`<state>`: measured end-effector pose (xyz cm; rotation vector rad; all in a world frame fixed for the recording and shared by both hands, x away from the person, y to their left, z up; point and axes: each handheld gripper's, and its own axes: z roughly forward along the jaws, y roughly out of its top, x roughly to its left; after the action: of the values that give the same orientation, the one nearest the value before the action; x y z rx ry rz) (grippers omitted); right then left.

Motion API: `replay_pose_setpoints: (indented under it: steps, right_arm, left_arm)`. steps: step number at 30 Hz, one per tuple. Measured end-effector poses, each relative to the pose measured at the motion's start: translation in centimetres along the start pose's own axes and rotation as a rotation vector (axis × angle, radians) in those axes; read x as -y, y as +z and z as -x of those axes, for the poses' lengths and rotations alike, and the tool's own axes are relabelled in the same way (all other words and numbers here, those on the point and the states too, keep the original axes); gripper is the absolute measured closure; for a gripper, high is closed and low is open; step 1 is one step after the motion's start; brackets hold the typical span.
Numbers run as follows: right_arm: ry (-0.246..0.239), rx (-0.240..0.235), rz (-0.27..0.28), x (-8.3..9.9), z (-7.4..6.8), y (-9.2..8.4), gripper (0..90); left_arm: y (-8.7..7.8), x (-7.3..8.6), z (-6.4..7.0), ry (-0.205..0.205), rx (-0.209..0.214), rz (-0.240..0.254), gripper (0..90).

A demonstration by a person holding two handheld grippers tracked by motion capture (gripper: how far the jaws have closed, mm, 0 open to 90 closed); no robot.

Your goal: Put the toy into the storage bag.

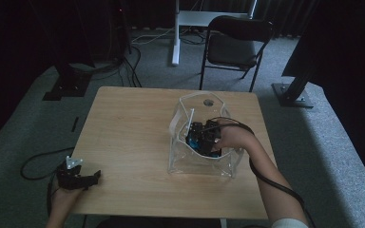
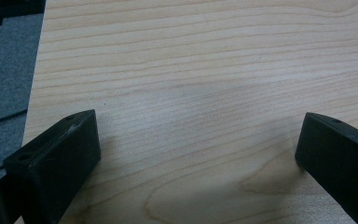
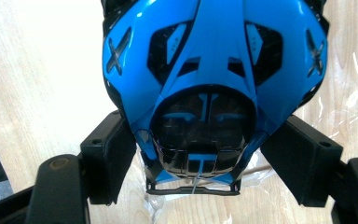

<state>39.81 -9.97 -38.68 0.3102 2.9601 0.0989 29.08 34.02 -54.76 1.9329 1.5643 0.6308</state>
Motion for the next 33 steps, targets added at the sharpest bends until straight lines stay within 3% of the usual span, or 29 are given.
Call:
replay_pose_setpoints:
  steps: [21, 26, 30, 33]
  right_arm:
    - [-0.023, 0.008, -0.092, -0.6, 0.3, 2.0, 26.2]
    - [-0.011, 0.017, -0.126, -0.8, 0.0, 2.5, 26.2]
    - [-0.059, 0.020, -0.122, -1.0, 0.4, 2.8, 26.2]
    - [-0.055, 0.015, -0.133, -1.1, 0.4, 2.9, 26.2]
  left_arm:
    - [0.0, 0.0, 0.0, 0.000, 0.000, -0.001, 0.3]
    - [0.0, 0.0, 0.0, 0.000, 0.000, -0.001, 0.3]
    - [0.0, 0.0, 0.0, 0.000, 0.000, 0.000, 0.3]
    - [0.0, 0.0, 0.0, 0.000, 0.000, -0.001, 0.3]
